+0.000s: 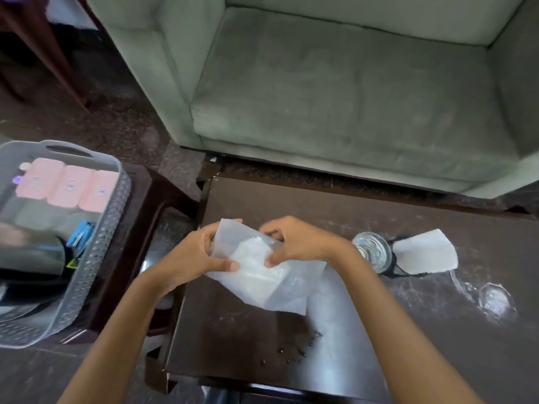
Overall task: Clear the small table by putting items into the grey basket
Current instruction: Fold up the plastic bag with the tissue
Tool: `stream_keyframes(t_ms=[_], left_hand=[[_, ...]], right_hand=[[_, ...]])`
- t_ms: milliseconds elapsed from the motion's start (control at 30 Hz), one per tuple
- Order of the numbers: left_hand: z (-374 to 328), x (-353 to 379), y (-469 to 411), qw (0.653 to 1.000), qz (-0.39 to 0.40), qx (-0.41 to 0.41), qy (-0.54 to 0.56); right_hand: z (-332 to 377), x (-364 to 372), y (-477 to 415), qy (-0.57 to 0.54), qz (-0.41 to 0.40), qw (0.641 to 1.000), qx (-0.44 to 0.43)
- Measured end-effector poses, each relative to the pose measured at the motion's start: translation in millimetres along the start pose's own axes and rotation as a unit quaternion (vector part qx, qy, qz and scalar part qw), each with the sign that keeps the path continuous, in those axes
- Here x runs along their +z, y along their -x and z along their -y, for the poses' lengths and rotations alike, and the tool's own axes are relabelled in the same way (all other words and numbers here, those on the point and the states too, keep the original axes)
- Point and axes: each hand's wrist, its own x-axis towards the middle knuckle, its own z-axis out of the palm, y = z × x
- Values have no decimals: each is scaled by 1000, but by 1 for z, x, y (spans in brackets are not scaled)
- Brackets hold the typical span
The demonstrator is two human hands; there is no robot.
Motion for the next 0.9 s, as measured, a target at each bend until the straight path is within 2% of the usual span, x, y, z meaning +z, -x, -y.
stream_keyframes(t_ms=[100, 233, 267, 333, 400, 433, 633, 733, 900], left_hand=[[0, -38, 19, 996, -85, 13, -4], [13, -82, 47, 973, -220, 38, 62], [15, -90, 53, 956, -270, 53, 102], [19, -108, 62, 900, -378, 69, 204], [22, -125, 68, 850, -451, 75, 262], [23, -130, 68, 836, -472, 74, 270], [30, -158, 52, 766, -544, 29, 342], [26, -168, 48, 723, -569, 38, 389], [8, -175, 45, 697, -549, 3, 461]], right_hand=[[25, 6, -36, -61, -2, 998, -8], [65, 17, -76, -98, 6, 994, -46], [76, 20, -86, -100, -3, 993, -56], [104, 24, -109, -104, -38, 990, -83], [136, 29, -133, -106, -68, 987, -103], [152, 32, -145, -106, -86, 985, -109], [243, 73, -239, -6, -195, 960, -200], [270, 106, -280, 89, -185, 956, -212], [287, 154, -308, 219, -129, 949, -185]])
